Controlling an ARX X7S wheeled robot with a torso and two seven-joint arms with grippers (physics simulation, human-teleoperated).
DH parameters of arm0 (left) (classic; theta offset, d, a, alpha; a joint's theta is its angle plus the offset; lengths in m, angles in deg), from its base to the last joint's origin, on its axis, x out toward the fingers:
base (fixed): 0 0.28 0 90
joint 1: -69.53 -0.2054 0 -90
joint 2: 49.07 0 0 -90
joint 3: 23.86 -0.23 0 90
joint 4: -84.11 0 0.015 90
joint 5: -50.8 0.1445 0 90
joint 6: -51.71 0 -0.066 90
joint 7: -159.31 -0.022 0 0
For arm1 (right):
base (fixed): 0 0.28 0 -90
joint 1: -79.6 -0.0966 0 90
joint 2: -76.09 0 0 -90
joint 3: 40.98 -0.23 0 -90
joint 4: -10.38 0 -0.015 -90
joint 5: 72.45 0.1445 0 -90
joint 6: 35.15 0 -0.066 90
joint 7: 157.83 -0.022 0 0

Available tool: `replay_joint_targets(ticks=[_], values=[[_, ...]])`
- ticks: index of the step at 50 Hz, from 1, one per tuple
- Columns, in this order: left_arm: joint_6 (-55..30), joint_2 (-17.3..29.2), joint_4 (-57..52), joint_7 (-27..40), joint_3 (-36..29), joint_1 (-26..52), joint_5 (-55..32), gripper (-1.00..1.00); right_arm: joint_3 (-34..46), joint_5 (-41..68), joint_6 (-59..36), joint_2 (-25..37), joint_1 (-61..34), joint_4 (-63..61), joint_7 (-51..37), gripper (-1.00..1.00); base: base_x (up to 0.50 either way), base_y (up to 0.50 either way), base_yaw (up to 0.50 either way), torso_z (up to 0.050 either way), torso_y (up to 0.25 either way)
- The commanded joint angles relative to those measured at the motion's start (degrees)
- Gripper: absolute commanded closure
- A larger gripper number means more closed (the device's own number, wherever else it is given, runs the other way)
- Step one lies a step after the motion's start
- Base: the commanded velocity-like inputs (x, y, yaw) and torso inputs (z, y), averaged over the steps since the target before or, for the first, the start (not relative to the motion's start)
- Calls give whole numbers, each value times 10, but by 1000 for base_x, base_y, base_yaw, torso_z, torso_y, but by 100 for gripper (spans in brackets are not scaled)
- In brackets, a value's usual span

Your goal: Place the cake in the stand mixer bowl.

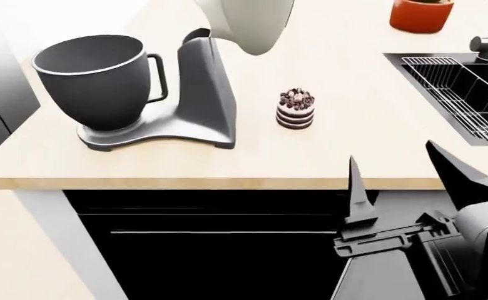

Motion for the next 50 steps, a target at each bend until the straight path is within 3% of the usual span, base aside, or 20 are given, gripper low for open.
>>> replay_joint_targets(ticks=[1,7,24,33,42,50], values=[[53,51,-3,52,42,-68,-23,-100,34,85,28,63,-17,1,-90,-100,500,148,0,0,0],[56,55,-3,56,39,-72,-19,-100,44,81,13,60,-26,-2,-98,-100,452,249,0,0,0],[72,63,-5,62,54,-103,-13,-100,54,72,25,64,-25,1,-105,-100,3,500,0,0,1],[76,62,-3,62,55,-107,-11,-100,51,47,83,77,16,16,-60,-100,192,-20,0,0,0],[76,63,6,62,34,-93,-7,-100,66,67,106,-10,-8,181,35,-100,222,-18,0,0,0],[72,62,7,61,22,-83,-3,-100,72,71,130,-47,-6,270,95,-100,0,0,0,0,0]])
